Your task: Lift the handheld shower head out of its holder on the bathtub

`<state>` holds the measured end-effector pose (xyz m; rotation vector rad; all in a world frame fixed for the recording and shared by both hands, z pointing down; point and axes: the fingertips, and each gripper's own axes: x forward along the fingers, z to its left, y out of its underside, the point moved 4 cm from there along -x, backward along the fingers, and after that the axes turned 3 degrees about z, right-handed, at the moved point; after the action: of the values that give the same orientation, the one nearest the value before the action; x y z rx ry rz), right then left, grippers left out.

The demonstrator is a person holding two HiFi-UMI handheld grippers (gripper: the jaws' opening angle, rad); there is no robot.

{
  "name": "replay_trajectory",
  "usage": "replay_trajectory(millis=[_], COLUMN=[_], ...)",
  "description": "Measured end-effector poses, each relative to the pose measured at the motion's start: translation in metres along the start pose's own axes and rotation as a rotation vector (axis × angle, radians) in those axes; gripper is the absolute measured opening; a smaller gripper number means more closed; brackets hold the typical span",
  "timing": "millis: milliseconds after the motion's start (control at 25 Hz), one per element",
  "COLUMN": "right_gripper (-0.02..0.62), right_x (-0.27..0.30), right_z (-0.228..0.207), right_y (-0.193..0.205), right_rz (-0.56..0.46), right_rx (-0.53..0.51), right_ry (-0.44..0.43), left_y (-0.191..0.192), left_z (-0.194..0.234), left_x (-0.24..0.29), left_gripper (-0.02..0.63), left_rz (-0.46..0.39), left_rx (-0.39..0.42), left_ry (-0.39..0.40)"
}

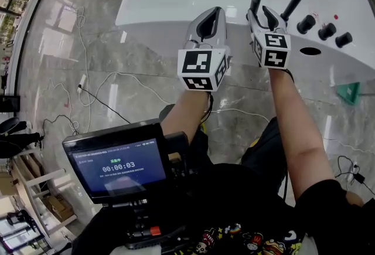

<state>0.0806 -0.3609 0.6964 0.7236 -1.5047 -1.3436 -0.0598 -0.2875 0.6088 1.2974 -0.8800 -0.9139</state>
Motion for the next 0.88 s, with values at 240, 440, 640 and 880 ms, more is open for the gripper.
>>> replay_trajectory(millis=[240, 440, 640, 880], right_gripper=[0.196, 0.155, 0.149, 0.147], right_x=[0.023, 0.03, 0.028, 0.027], right_z=[0.0, 0.0, -0.004, -0.006], right_y=[0.004, 0.002, 0.0, 0.002], right_rz=[0.008, -0.003, -0.014, -0.011], right_rx=[0.01, 0.008, 0.019, 0.021], right_ry=[0.008, 0.028, 0.037, 0.032], left_y=[0.009, 0.009, 0.012, 0.017], left_z=[0.011, 0.023, 0.026, 0.021], left_x=[-0.004, -0.007, -0.008, -0.006], left_gripper=[0.001, 0.001, 0.001, 0.001], left_rz=[0.01, 0.008, 0.014, 0.014], left_rx=[0.01, 0.015, 0.017, 0.015], left_ry=[-0.002, -0.02, -0.029, -0.025])
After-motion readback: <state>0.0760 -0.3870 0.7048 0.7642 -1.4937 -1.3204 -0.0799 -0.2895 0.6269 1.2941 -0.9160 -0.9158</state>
